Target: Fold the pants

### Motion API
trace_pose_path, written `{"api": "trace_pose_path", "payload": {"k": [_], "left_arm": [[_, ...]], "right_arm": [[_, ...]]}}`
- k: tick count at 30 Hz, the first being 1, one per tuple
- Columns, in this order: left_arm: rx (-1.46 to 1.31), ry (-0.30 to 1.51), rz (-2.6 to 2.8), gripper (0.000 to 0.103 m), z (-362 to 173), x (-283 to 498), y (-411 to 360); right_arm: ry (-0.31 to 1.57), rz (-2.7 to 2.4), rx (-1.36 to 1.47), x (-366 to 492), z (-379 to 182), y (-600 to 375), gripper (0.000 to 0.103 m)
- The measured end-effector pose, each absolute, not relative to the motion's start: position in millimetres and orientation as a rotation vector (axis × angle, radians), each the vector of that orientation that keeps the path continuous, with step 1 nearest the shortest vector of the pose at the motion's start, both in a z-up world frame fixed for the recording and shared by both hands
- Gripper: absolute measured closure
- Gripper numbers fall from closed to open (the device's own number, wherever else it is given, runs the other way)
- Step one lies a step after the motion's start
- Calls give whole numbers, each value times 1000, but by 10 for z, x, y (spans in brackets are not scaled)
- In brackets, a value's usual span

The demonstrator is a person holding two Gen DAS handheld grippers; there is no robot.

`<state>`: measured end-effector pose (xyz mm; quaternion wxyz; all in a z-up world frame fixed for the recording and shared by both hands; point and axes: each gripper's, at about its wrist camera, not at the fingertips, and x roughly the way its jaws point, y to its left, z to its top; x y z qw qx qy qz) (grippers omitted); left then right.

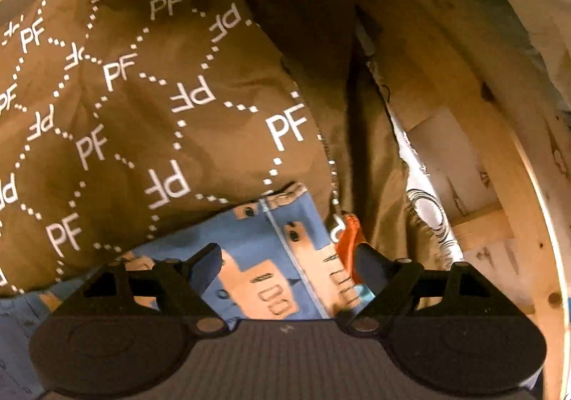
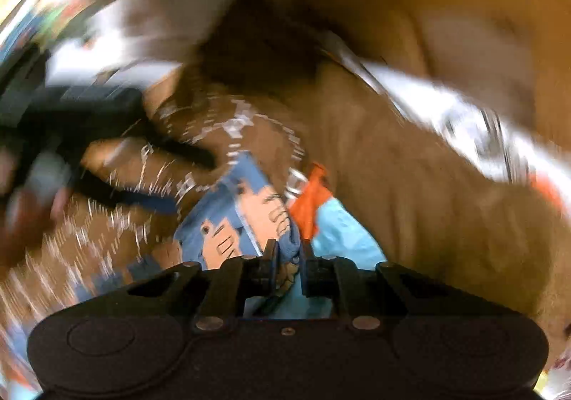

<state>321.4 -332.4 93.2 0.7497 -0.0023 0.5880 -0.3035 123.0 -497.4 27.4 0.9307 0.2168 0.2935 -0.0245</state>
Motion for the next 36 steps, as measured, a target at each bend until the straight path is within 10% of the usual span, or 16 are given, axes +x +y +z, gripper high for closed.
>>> {"api": "trace_pose_path", "payload": {"k": [10,30,34,36], "left_arm": [[138,1319,-589,17,921,3133,-3587],[262,1313,-500,30,842,3042,-3833],[303,1292,-515,68,846,3004,-3839],[300,1270,-512,71,863,2978,-3795]], "right_arm": [[450,80,-190,999,264,-4131,91],[449,103,-310,982,230,-3943,91],[448,106,-328,958,229,-3897,91],[445,109,-334,938,239,-3876,91]]}}
